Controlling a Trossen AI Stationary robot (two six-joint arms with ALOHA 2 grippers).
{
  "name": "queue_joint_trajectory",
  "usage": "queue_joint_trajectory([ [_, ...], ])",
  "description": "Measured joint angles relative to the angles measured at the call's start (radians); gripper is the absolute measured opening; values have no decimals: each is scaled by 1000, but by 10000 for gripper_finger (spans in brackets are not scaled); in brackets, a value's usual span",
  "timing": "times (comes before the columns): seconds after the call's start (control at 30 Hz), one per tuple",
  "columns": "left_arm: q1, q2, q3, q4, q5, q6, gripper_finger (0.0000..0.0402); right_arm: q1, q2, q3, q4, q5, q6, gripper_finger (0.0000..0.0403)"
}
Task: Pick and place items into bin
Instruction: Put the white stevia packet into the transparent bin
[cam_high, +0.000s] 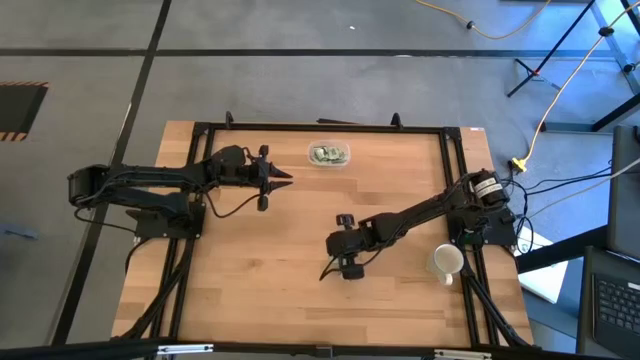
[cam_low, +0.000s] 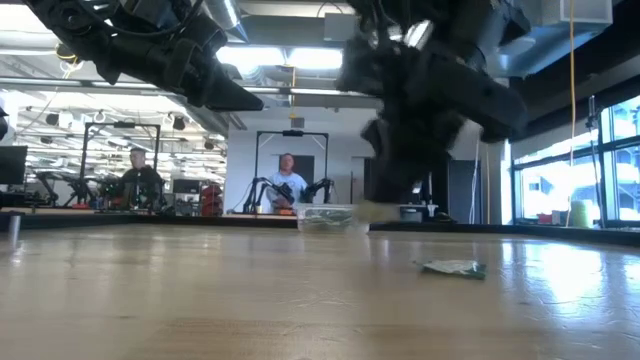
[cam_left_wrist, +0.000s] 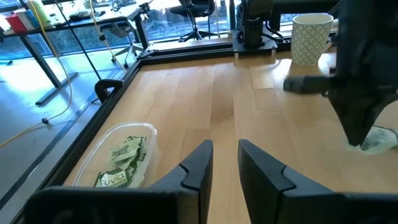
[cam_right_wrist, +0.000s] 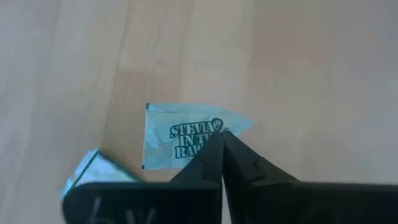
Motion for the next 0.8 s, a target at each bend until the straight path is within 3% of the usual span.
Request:
queue_joint_trajectory([
  [0.43,0,0,0,-14,0,-15,70,-95,-13,215,-294,45,-143,2],
  [0.7,0,0,0,-10,1,-8,70,-270,-105,222,-296,47,-241,2],
  [0.8,0,0,0,-8,0,-7,70,-364,-106,222,-257,98,-282,1],
])
